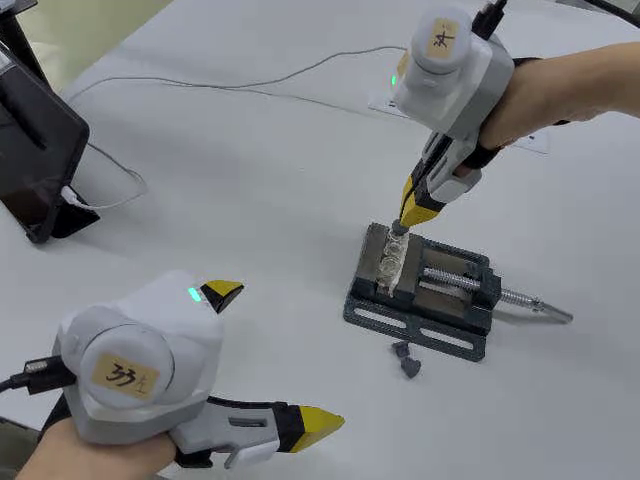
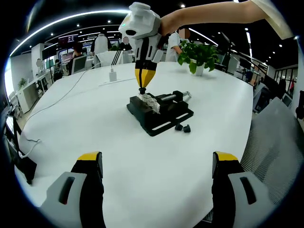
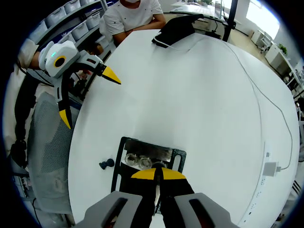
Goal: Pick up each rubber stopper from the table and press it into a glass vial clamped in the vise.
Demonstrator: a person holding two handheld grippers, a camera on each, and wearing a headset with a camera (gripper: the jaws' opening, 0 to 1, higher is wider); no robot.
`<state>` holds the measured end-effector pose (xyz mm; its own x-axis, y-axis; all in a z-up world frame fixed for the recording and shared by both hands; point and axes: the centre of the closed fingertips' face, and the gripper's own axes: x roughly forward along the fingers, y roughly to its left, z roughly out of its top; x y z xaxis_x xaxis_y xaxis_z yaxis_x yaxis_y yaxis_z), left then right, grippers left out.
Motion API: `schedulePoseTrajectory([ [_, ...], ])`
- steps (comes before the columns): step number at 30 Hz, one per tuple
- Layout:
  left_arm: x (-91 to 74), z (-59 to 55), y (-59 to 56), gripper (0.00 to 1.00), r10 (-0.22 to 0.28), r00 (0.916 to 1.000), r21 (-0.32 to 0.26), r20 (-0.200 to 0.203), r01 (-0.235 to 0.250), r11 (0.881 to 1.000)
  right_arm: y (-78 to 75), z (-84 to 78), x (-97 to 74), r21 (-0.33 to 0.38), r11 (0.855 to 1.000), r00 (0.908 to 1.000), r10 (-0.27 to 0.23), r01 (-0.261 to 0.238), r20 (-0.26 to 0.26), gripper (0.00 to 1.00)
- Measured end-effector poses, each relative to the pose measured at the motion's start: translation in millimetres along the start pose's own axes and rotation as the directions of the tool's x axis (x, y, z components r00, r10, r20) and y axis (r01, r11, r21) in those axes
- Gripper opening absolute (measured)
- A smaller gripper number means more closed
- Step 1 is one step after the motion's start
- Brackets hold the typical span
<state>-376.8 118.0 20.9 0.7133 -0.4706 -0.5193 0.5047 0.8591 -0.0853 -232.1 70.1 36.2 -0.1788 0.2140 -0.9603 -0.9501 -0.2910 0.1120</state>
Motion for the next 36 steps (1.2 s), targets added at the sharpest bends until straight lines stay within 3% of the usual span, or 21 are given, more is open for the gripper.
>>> schedulePoseTrajectory([
  [6,1.5,-1.6,-0.7,0.95,-0.004,1.0,-0.006,-0.002,0.004,1.0,-0.3,-0.6,0.9,-0.011,1.0,0.9999,-0.007,0.007,-0.009,0.0],
  [23,9.9,0.1,-1.0,0.94,-0.007,1.0,-0.028,0.005,0.007,1.0,-2.5,-1.4,6.1,-0.118,0.992,0.994,-0.054,0.043,-0.095,0.0],
  [30,12.7,4.0,3.2,0.94,-0.001,0.9999,-0.035,0.011,0.002,0.999,-1.2,-0.8,8.1,-0.102,0.994,0.9894,-0.047,0.033,-0.138,0.0],
  [36,12.9,7.5,7.0,0.94,0.003,0.9999,-0.037,0.016,-0.003,0.999,-4.9,-1.7,9.8,-0.075,0.997,0.9926,-0.035,0.026,-0.116,0.0],
])
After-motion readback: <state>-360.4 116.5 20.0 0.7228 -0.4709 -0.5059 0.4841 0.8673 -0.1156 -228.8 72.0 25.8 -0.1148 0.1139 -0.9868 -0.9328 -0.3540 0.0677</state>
